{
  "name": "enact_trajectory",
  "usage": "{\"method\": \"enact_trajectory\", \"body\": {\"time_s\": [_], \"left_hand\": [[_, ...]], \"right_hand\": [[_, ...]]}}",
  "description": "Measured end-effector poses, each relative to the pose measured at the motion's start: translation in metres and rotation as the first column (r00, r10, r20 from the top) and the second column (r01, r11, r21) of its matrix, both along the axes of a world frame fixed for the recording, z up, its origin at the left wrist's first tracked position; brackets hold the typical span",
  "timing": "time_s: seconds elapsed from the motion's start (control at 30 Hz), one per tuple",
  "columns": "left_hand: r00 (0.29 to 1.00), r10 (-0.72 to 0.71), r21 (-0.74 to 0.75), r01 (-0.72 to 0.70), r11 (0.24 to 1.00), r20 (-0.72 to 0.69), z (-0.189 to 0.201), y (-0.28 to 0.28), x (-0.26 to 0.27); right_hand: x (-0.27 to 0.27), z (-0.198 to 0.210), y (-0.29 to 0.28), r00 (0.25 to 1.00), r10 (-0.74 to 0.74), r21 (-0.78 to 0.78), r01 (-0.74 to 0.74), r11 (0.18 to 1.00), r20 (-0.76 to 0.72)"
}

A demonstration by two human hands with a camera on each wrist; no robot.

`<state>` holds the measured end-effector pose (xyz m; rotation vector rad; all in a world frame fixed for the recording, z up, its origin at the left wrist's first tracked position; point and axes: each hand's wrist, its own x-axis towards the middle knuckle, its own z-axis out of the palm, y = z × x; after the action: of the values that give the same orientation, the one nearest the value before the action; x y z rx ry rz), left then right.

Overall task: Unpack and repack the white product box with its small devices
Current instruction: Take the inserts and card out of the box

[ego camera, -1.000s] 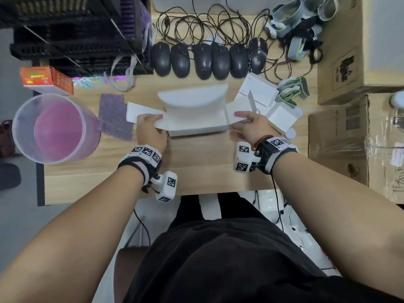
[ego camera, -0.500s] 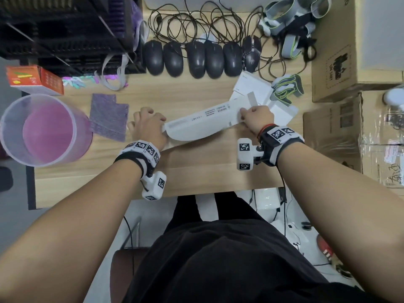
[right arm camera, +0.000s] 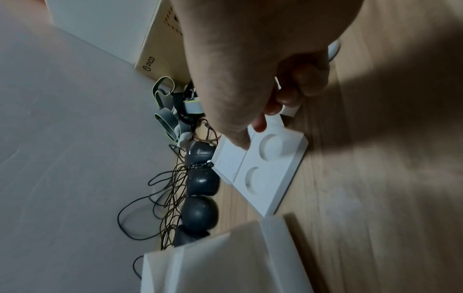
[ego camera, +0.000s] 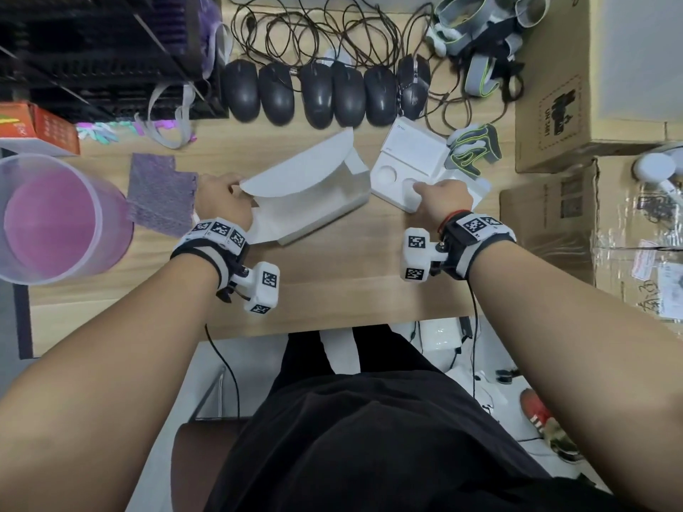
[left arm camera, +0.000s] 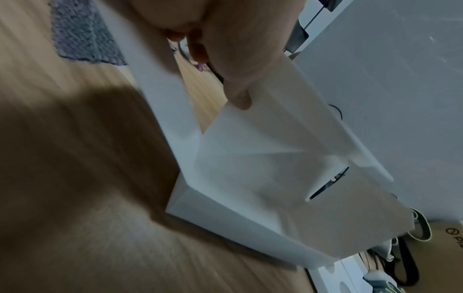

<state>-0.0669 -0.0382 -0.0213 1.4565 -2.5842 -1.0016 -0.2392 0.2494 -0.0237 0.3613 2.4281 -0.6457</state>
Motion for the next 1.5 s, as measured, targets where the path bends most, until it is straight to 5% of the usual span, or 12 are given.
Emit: {"method": "enact_trajectory", "body": {"time_s": [0.27,0.83,1.23,1.5], "left_hand": [[0.993,-0.102,0.089,0.107,0.990,-0.063,0.005,-0.003,-0.011],[0.989,-0.140,0.189,0.146,0.971,-0.041,0.005,0.001,-0.011],[0.987,-0.161,0.211,0.157,0.965,0.003,0.016,-0.001,-0.011],[0.984,-0.157,0.290,0.125,0.949,0.090,0.023,-0.001,-0.009]], "right_hand": [[-0.027,-0.008,0.024,0.999,-0.047,0.153,0.048,0.987,-0.009],[-0.065,-0.032,0.005,0.995,-0.036,0.210,0.056,0.976,-0.096],[-0.045,0.018,0.021,0.976,-0.148,-0.052,0.141,0.989,-0.159],[-0.036,0.067,0.039,0.930,-0.297,-0.310,0.224,0.924,-0.215]]}}
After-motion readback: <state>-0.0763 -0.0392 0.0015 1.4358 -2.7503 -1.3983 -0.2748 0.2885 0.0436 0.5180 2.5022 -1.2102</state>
